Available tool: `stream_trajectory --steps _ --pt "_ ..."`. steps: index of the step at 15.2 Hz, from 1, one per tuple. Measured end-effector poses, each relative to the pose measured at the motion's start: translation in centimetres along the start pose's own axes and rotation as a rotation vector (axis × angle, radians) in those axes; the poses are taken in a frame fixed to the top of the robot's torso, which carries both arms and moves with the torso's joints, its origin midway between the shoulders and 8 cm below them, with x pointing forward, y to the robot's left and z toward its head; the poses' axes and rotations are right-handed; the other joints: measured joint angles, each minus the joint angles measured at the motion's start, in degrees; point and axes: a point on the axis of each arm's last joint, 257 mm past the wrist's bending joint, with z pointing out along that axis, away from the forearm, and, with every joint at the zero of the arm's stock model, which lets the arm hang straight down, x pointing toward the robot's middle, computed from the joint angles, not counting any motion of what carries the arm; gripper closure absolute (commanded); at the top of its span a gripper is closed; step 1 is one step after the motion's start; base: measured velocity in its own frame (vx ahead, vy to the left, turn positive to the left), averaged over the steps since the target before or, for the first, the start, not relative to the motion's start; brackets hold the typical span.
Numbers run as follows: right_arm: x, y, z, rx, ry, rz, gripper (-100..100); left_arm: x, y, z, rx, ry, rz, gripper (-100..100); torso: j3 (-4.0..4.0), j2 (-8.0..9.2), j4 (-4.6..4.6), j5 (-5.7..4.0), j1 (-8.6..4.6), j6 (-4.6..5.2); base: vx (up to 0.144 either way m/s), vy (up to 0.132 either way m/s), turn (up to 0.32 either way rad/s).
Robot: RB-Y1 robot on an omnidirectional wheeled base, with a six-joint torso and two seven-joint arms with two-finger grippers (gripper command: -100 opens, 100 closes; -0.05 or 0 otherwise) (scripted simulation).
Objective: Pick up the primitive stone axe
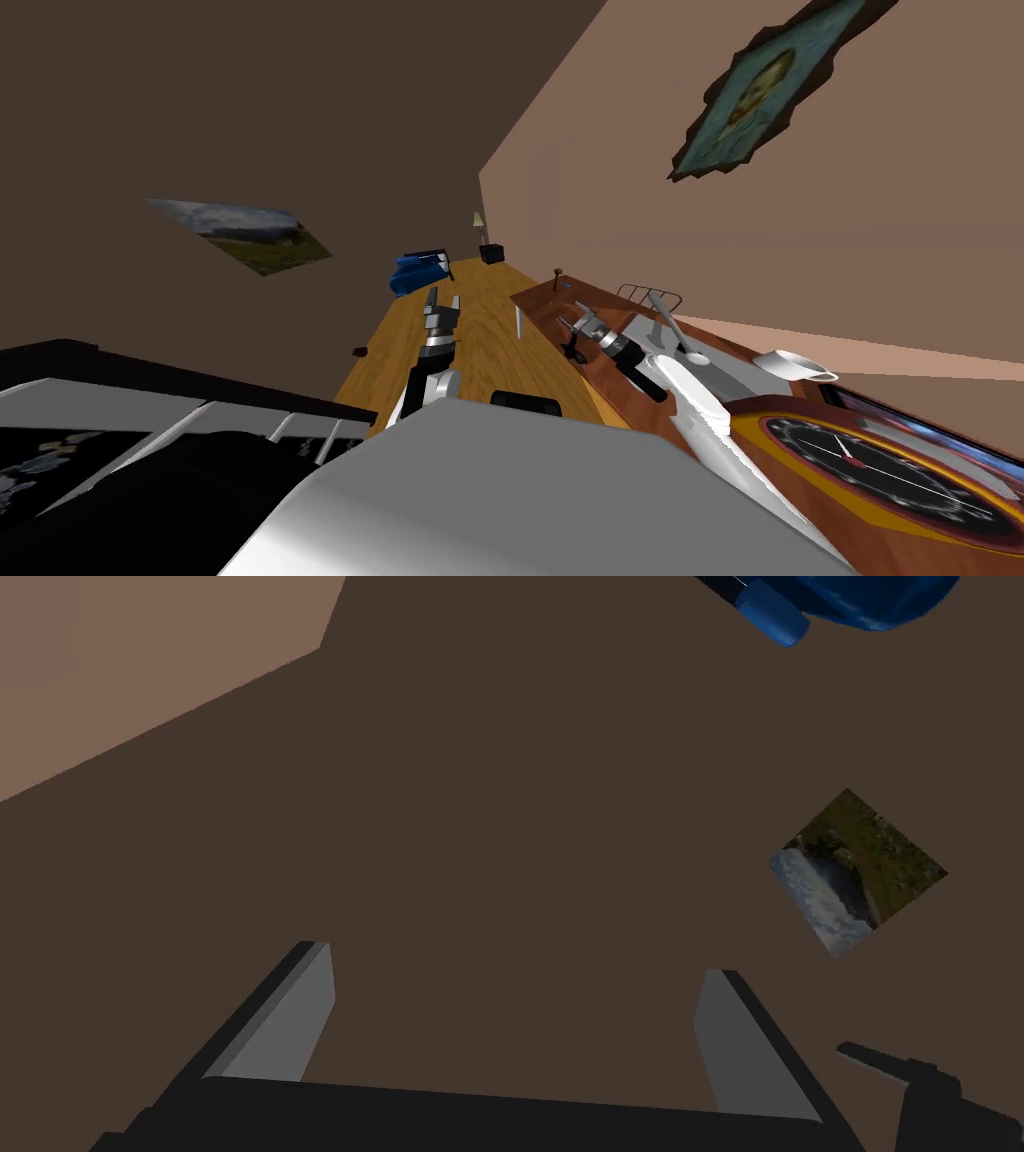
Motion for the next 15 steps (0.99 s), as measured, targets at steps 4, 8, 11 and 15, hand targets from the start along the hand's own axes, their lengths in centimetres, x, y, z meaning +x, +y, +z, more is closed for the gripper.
stream_trajectory --steps 4,8,11,15 --pt "2.5 0.3 -0.3 -0.057 0.064 -0.116 -100 0.0 0.0 0.0 0.000 0.000 0.000 0 -0.02 -0.03 0.00 -0.01 -0.03 0.04 -0.025 -0.043 0.167" --pt "5.5 0.4 -0.6 -0.124 0.134 -0.237 -100 0.0 0.0 0.0 0.000 0.000 0.000 0 -0.03 -0.05 -0.01 0.00 -0.04 0.00 -0.021 -0.043 0.165" --pt "7.8 0.5 -1.2 -0.178 0.186 -0.319 -100 0.0 0.0 0.0 0.000 0.000 0.000 0 -0.05 -0.09 -0.01 0.00 -0.03 0.00 -0.013 -0.038 0.158" --pt "11.0 0.7 -2.2 -0.259 0.257 -0.426 -100 0.0 0.0 0.0 0.000 0.000 0.000 0 -0.07 -0.12 -0.02 0.00 -0.03 0.01 -0.006 -0.036 0.124"
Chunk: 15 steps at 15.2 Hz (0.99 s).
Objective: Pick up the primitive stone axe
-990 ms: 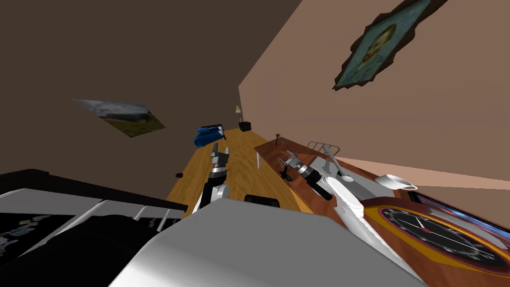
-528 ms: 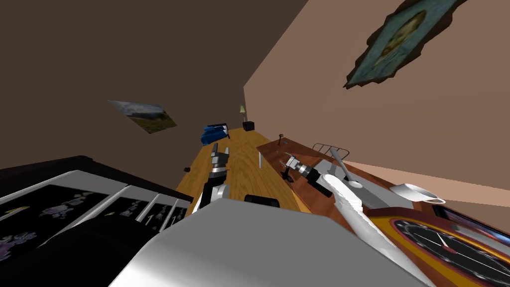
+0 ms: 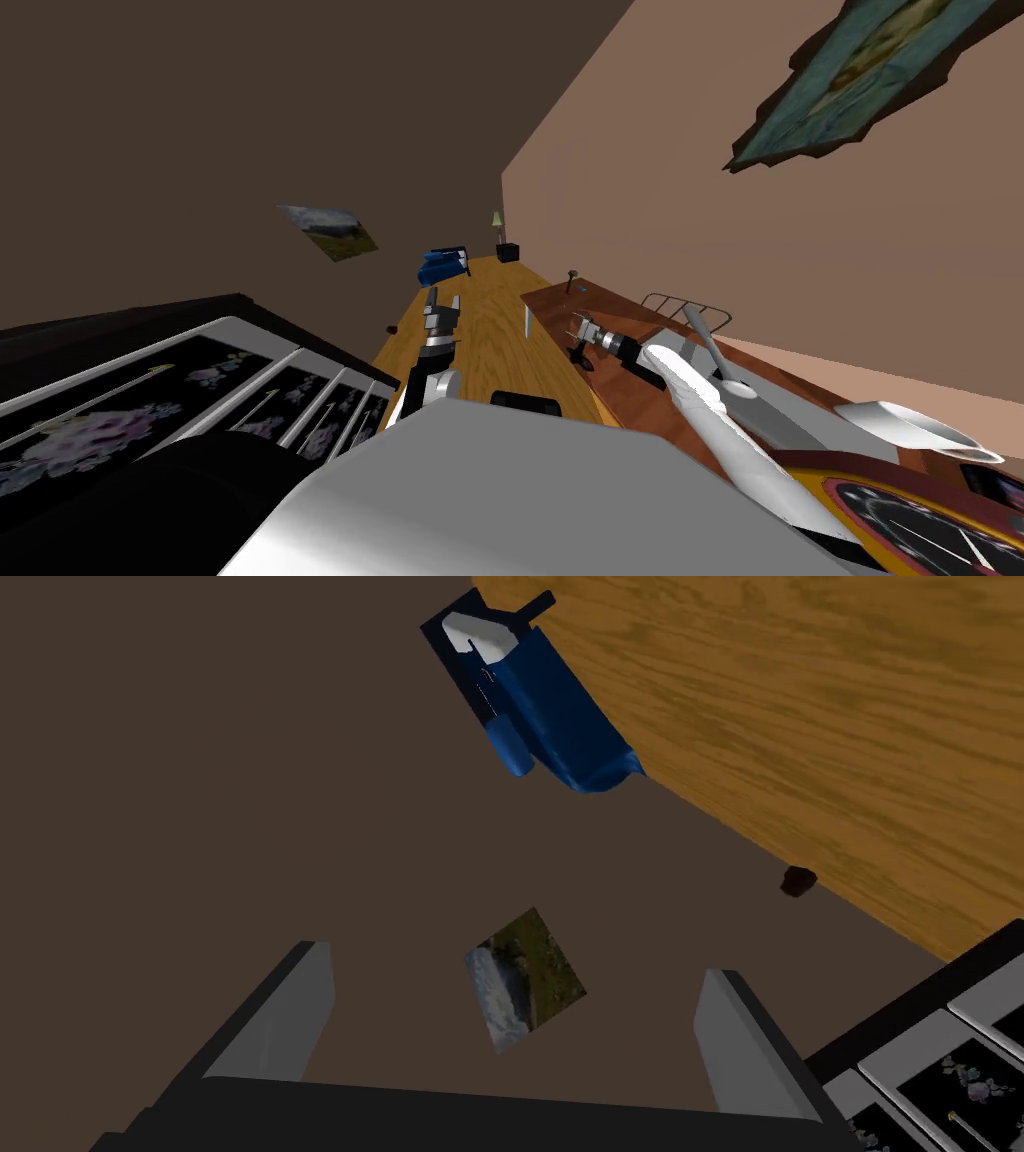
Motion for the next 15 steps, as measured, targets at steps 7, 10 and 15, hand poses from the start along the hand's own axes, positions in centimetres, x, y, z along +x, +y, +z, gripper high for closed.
stream_trajectory --steps 7,10,15 --pt "5.4 2.9 -0.9 -0.152 0.107 -0.145 -100 0.0 0.0 0.0 0.000 0.000 0.000 0 -0.03 -0.06 -0.02 0.00 0.04 0.04 0.004 -0.032 0.134" --pt "7.8 4.3 -1.6 -0.222 0.148 -0.199 -100 0.0 0.0 0.0 0.000 0.000 0.000 0 -0.05 -0.09 -0.02 0.00 0.04 0.03 0.013 -0.031 0.128" --pt "11.4 6.7 -3.5 -0.351 0.208 -0.281 -100 0.0 0.0 0.0 0.000 0.000 0.000 0 -0.07 -0.13 -0.03 0.01 0.06 0.02 0.018 -0.025 0.105"
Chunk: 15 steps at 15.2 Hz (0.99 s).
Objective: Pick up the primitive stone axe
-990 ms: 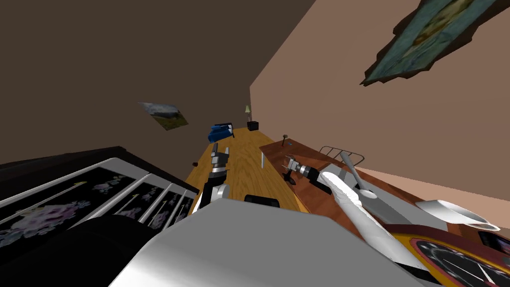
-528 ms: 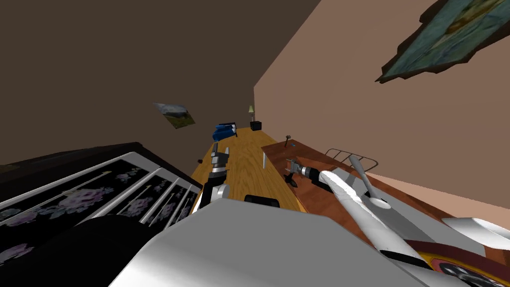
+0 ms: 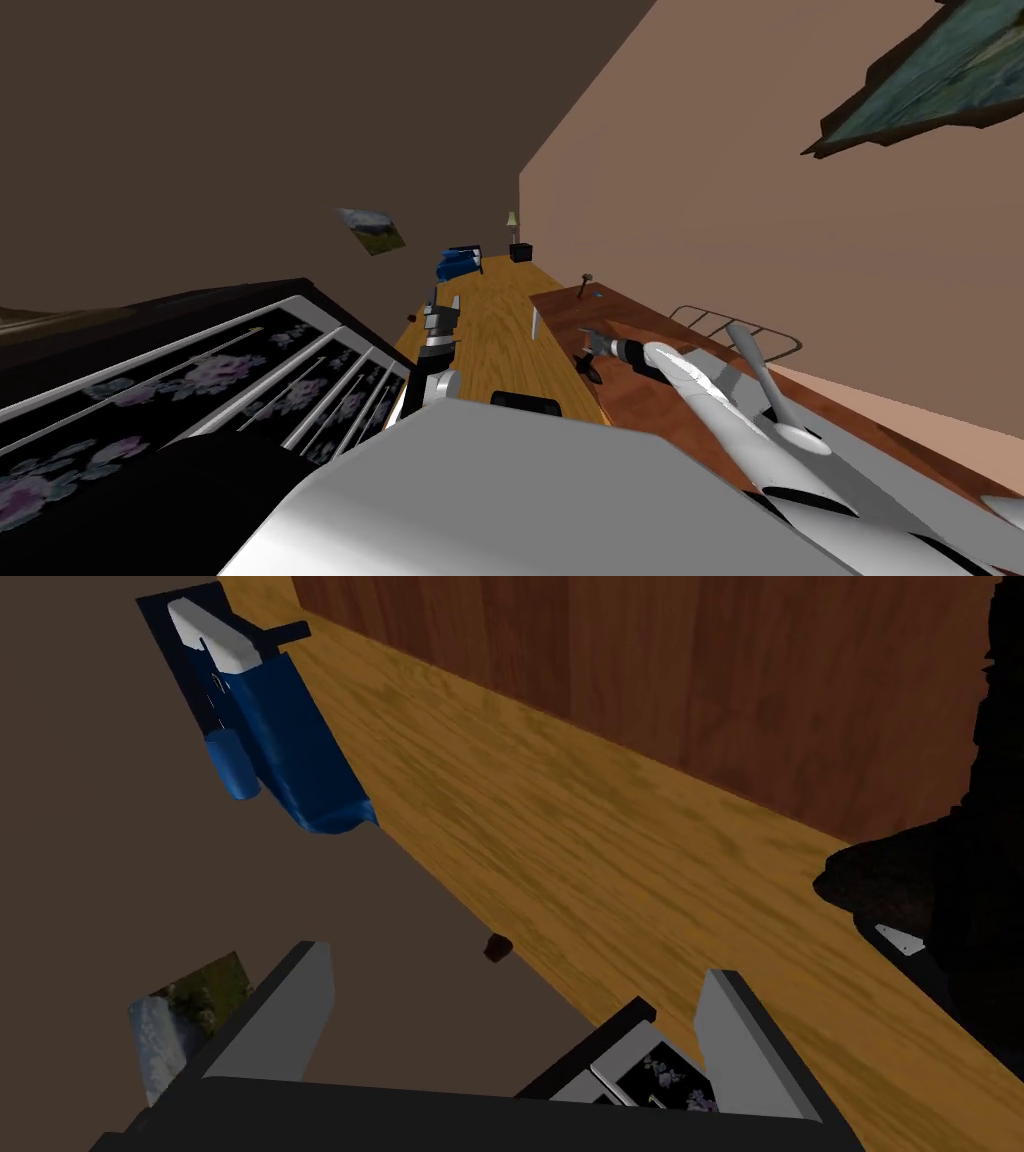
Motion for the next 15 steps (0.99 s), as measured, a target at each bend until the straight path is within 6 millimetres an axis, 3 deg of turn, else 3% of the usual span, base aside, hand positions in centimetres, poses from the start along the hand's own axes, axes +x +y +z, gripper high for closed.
stream_trajectory --steps 8,15 --pt "4.2 6.2 -0.9 -0.216 0.054 -0.101 -100 0.0 0.0 0.0 0.000 0.000 0.000 0 -0.04 -0.06 -0.02 0.00 0.04 0.00 0.030 -0.022 0.121" --pt "6.9 11.7 -3.1 -0.407 0.069 -0.154 -100 0.0 0.0 0.0 0.000 0.000 0.000 0 -0.06 -0.10 -0.03 0.01 0.07 0.01 0.039 -0.013 0.092"
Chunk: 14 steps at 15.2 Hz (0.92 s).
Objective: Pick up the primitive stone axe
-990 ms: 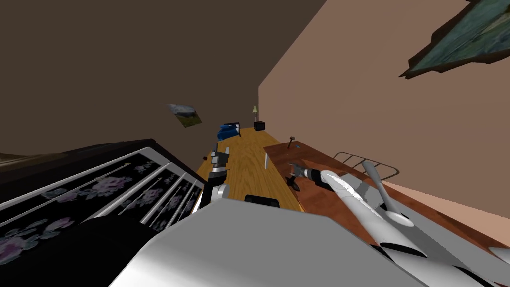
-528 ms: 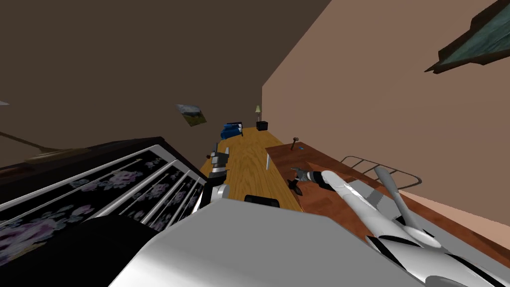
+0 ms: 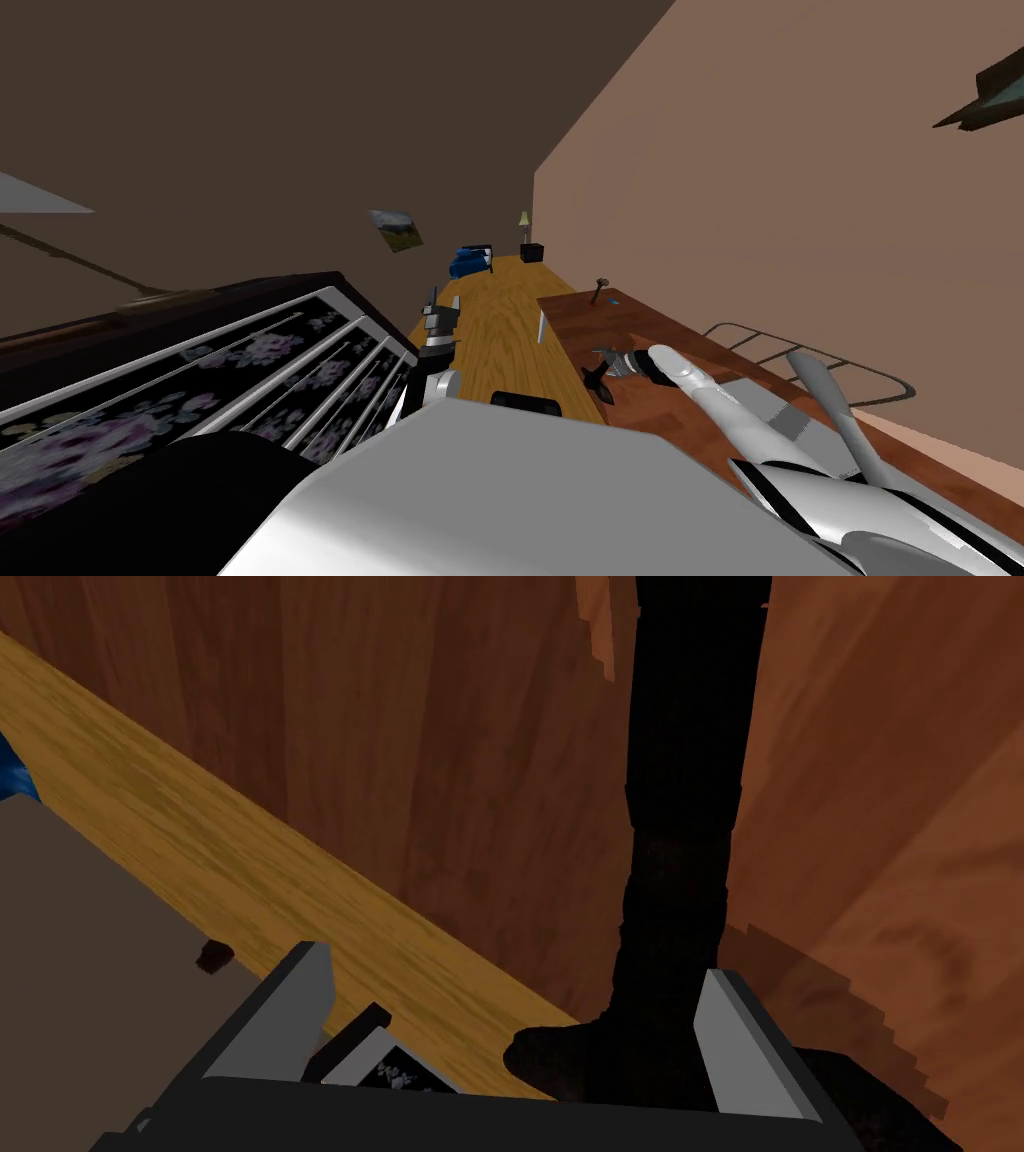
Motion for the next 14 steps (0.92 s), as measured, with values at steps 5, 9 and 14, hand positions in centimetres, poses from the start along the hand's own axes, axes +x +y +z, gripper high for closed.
stream_trajectory --steps 5,9,14 --pt "0.6 4.1 -0.3 -0.115 -0.011 -0.021 -100 0.0 0.0 0.0 0.000 0.000 0.000 0 0.00 0.00 0.00 0.01 0.02 -0.01 0.040 -0.010 0.079" --pt "0.3 7.5 -0.2 -0.204 -0.035 -0.036 -100 0.0 0.0 0.0 0.000 0.000 0.000 0 0.00 0.00 0.00 0.01 0.01 0.00 0.038 -0.012 0.052" --pt "-0.4 8.4 1.1 -0.203 -0.031 -0.035 -100 0.0 0.0 0.0 0.000 0.000 0.000 0 0.08 0.15 0.03 0.00 0.05 0.01 0.009 -0.007 0.027"
